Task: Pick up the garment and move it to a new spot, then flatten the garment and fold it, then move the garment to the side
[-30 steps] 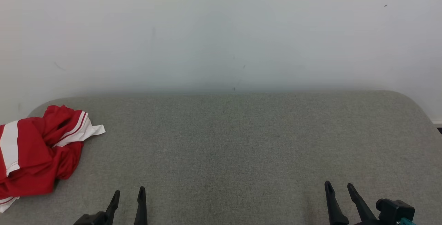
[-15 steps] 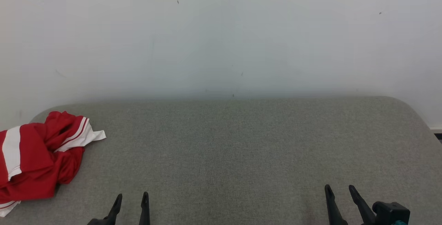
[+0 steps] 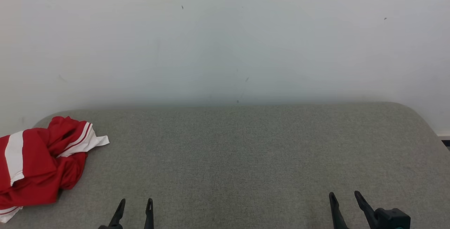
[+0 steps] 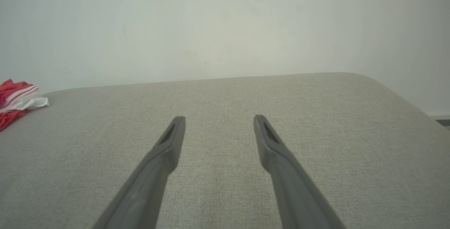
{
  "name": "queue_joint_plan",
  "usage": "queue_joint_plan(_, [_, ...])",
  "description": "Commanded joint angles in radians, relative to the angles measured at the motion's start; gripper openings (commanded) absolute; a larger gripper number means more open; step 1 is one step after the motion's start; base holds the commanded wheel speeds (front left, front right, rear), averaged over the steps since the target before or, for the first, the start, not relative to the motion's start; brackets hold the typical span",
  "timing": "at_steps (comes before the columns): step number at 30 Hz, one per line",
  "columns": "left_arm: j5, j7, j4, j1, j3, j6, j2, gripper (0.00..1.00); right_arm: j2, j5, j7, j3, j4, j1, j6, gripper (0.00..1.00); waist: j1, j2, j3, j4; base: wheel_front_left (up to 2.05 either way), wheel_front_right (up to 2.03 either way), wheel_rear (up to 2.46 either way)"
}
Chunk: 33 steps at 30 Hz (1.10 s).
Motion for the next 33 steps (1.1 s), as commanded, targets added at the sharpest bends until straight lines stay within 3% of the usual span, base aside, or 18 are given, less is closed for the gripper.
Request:
queue_joint_plan(1, [0.018,-0.011,0.004,0.009,-0.001,0.005,0.005,1.00,-0.001,-0.023,-0.007,0.001,0.002,0.006,-0.002,1.00,0.0001,0.0000,-0.002,-0.001,0.00,0.00,0.00])
queue_joint_plan(7, [0.024,-0.022,0.031,0.006,0.003,-0.009,0.008,1.00,-0.001,-0.059,-0.015,0.002,0.013,0.010,-0.002,1.00,0.0001,0.0000,-0.008,0.001,0.00,0.00,0.00])
queue_joint_plan(33, [-0.018,-0.021,0.069,-0.014,0.004,-0.021,0.026,1.00,-0.001,-0.028,-0.035,0.006,0.044,0.014,-0.002,1.00,0.0001,0.0000,-0.014,0.031,0.00,0.00,0.00])
